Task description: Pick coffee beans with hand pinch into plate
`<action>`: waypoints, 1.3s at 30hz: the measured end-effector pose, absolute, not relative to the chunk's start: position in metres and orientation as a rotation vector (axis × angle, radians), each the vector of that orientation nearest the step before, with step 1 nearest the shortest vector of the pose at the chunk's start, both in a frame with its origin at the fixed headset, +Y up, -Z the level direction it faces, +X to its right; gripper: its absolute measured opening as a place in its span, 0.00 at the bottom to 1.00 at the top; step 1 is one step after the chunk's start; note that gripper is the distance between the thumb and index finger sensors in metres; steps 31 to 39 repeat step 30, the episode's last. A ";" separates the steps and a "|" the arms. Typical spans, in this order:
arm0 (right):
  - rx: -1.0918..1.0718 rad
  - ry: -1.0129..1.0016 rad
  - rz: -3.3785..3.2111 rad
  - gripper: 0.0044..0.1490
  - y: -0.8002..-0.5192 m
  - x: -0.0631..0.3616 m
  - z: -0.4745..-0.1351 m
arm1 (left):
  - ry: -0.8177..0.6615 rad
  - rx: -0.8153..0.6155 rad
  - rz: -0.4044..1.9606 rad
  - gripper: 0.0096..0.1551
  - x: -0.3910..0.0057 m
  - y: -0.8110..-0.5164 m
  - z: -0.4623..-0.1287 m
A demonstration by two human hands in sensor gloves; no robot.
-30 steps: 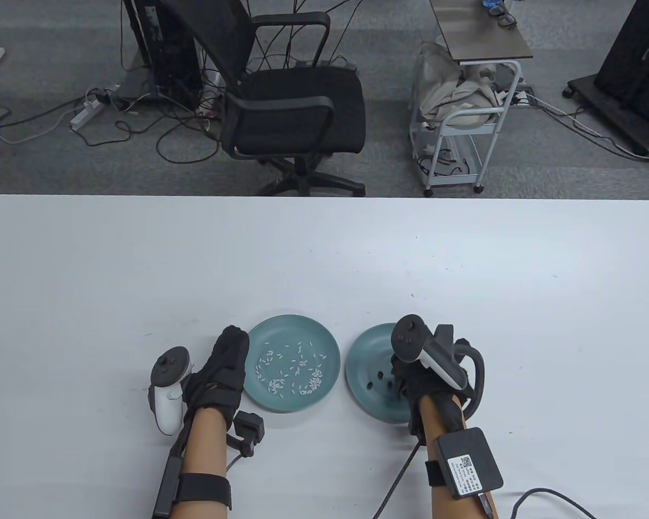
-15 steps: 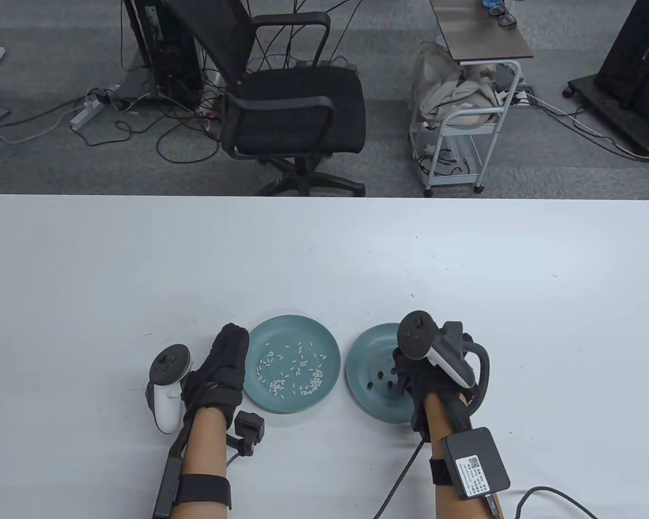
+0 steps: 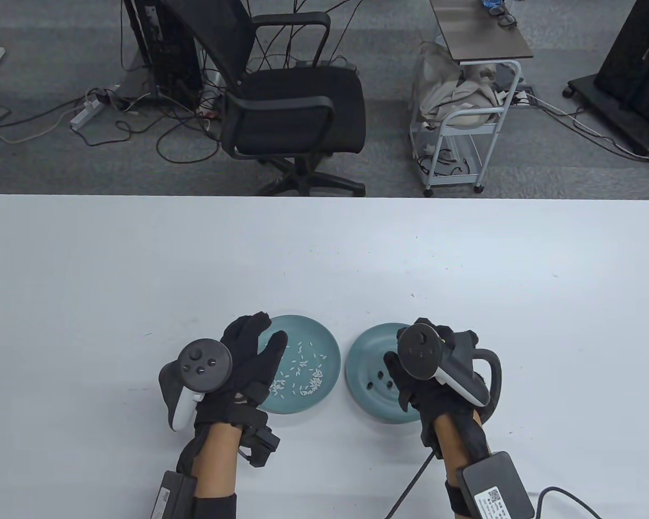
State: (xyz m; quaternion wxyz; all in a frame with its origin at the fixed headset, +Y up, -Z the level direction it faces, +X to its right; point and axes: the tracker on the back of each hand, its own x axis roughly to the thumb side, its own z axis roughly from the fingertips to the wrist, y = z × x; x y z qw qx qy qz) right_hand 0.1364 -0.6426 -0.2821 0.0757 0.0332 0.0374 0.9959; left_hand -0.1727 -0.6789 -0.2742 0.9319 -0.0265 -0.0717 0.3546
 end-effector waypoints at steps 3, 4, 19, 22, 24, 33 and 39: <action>0.018 0.024 2.970 0.55 -0.655 0.144 -0.273 | -0.201 -0.084 0.377 0.50 -0.146 -0.674 -0.266; -0.004 -0.028 2.985 0.57 -0.661 0.145 -0.271 | -0.211 -0.104 0.233 0.51 -0.135 -0.675 -0.263; -0.043 0.169 3.064 0.58 -0.678 0.149 -0.273 | -0.129 -0.143 0.075 0.54 -0.128 -0.685 -0.269; 0.004 0.161 3.066 0.58 -0.680 0.142 -0.273 | -0.107 -0.143 0.091 0.53 -0.134 -0.685 -0.269; 0.017 0.177 3.062 0.58 -0.681 0.140 -0.273 | -0.097 -0.148 0.100 0.53 -0.137 -0.686 -0.268; 0.036 0.243 2.964 0.56 -0.689 0.144 -0.277 | -0.077 -0.172 0.104 0.53 -0.140 -0.693 -0.271; 0.036 0.243 2.964 0.56 -0.689 0.144 -0.277 | -0.077 -0.172 0.104 0.53 -0.140 -0.693 -0.271</action>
